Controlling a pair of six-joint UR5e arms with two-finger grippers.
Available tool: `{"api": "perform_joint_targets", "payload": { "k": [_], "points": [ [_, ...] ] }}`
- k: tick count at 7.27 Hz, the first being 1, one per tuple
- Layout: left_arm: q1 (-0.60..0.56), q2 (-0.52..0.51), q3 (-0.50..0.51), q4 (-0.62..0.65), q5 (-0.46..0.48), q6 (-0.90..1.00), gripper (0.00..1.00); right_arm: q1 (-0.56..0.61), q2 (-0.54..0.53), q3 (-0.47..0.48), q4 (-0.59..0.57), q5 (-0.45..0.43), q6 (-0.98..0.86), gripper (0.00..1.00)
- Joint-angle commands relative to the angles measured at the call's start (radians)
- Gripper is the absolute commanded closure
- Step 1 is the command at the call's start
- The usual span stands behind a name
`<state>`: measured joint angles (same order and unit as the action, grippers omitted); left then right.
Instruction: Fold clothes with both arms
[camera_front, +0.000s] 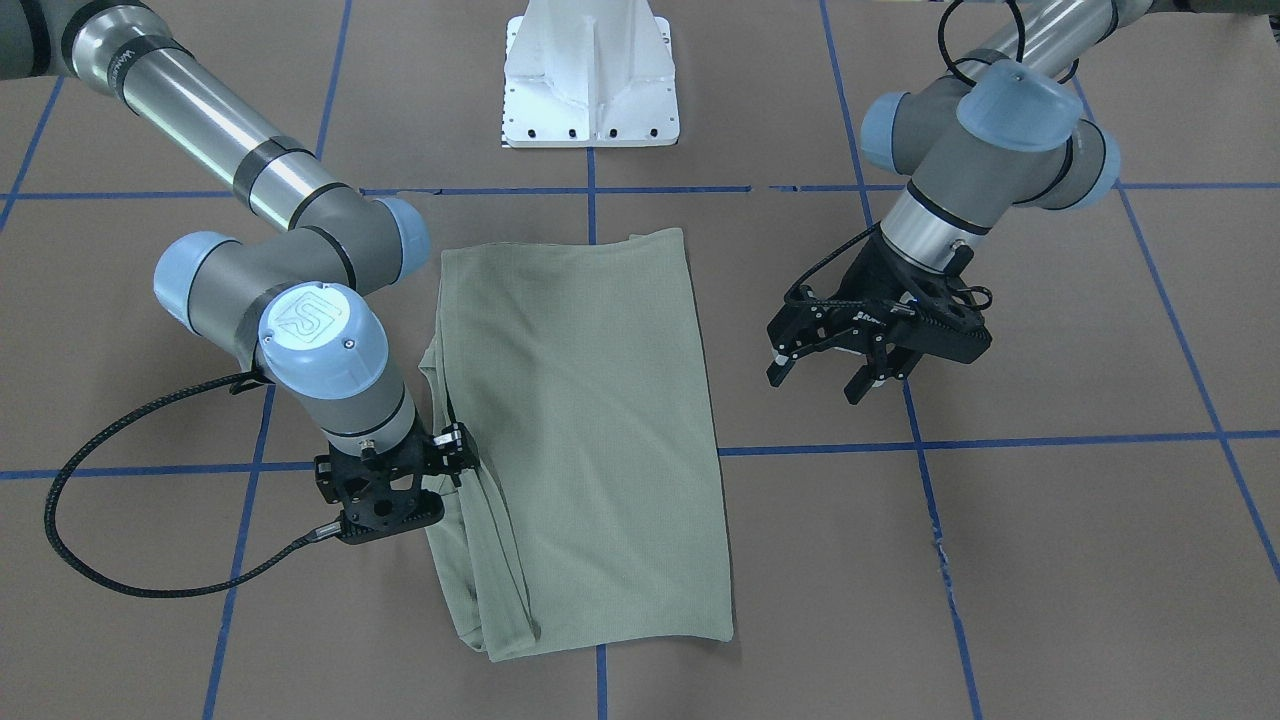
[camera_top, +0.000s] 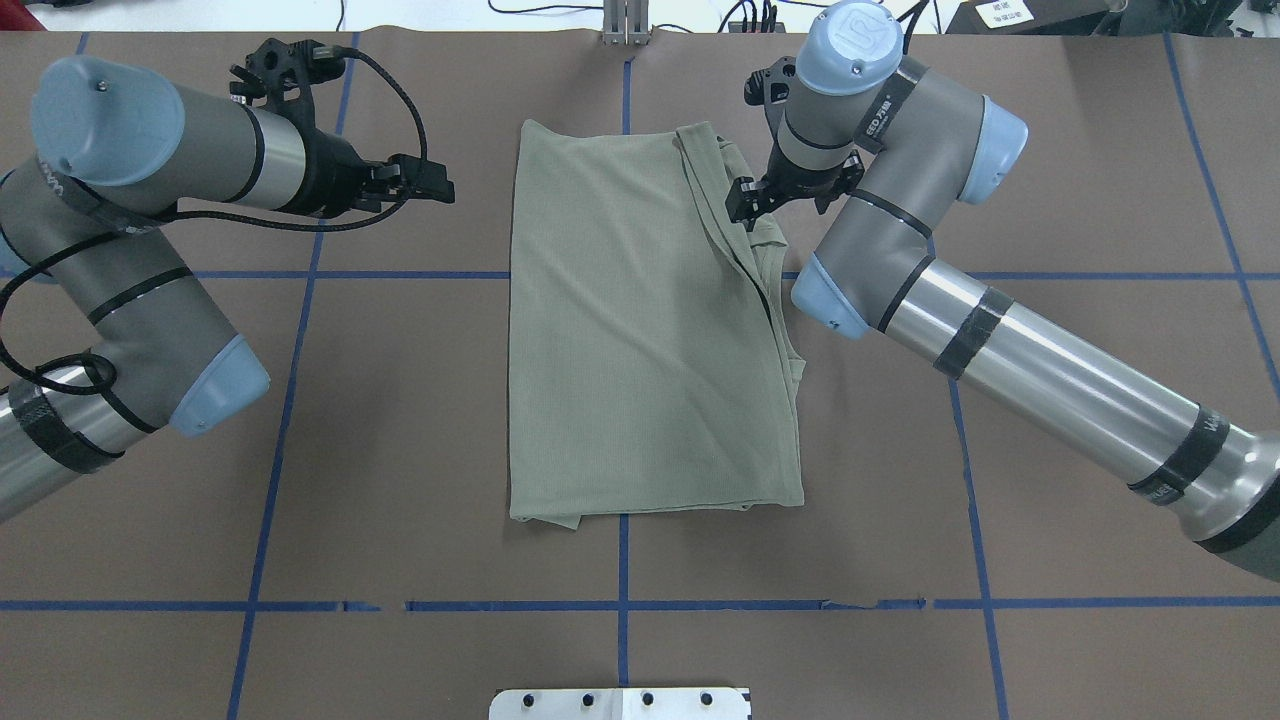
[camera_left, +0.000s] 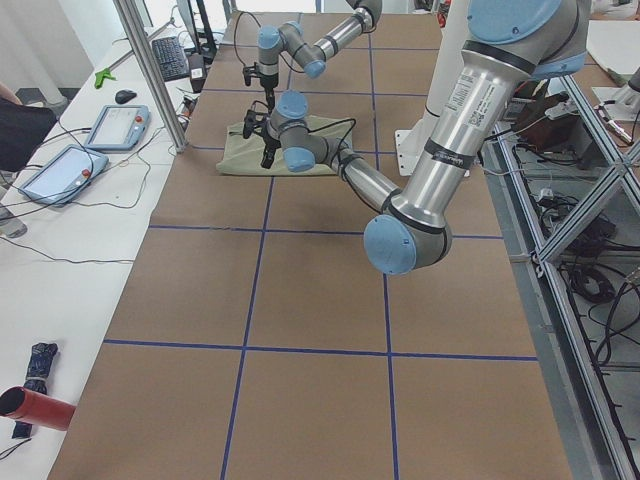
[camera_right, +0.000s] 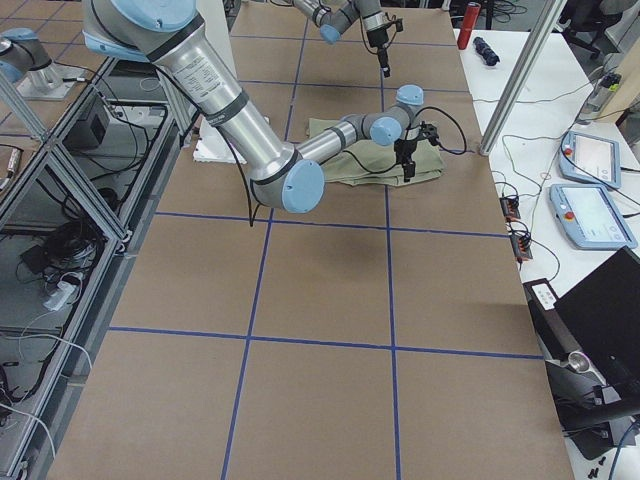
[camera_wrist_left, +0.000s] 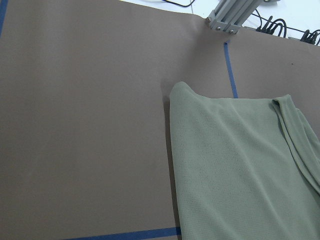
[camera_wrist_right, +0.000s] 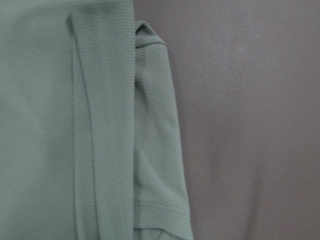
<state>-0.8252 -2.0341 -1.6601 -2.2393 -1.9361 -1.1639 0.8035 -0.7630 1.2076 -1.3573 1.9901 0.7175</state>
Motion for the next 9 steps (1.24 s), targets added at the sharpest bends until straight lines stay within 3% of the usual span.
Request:
{"api": "perform_joint_targets", "payload": {
  "k": [1, 9],
  "points": [
    [0.000, -0.001, -0.007, -0.035, 0.002, 0.004, 0.00, -0.044, 0.037, -0.014, 0.000, -0.001, 0.010, 0.00],
    [-0.003, -0.009, -0.009, -0.037, 0.003, 0.001, 0.00, -0.069, 0.024, -0.071, -0.005, 0.002, -0.007, 0.00]
  ]
}}
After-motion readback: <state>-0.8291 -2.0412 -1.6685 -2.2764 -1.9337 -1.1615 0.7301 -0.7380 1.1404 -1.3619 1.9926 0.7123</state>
